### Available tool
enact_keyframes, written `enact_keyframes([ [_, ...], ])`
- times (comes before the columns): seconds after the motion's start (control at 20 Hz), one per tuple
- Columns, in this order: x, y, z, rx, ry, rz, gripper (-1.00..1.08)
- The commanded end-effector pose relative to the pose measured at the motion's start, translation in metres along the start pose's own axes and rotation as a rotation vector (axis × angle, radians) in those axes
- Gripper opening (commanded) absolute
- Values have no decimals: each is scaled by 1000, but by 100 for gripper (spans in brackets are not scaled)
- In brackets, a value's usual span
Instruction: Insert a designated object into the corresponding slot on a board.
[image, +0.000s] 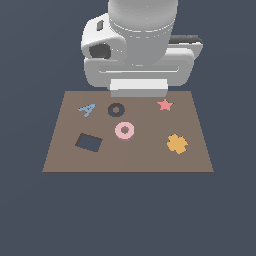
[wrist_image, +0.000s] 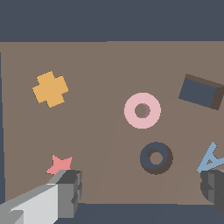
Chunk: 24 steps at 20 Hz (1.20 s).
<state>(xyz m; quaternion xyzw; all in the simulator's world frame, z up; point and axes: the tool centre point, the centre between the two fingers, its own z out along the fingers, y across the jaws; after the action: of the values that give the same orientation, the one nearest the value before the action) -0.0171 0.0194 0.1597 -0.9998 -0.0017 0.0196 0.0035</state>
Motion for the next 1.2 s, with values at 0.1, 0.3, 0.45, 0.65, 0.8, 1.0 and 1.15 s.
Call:
enact_keyframes([
  [0.1, 0, 0, 1, 0, 0, 1, 100],
  [0.3, 4, 2, 10, -1, 3, 7, 100],
  [0.45, 8, 6, 22, -2, 8, 15, 100],
  [0.65, 17, 12, 44, -3, 16, 31, 100],
  [0.8, 26, 17, 65, -4, 23, 46, 100],
  [1.0, 36, 24, 87, -5, 31, 63, 100],
  [1.15, 42, 27, 98, -6, 36, 71, 100],
])
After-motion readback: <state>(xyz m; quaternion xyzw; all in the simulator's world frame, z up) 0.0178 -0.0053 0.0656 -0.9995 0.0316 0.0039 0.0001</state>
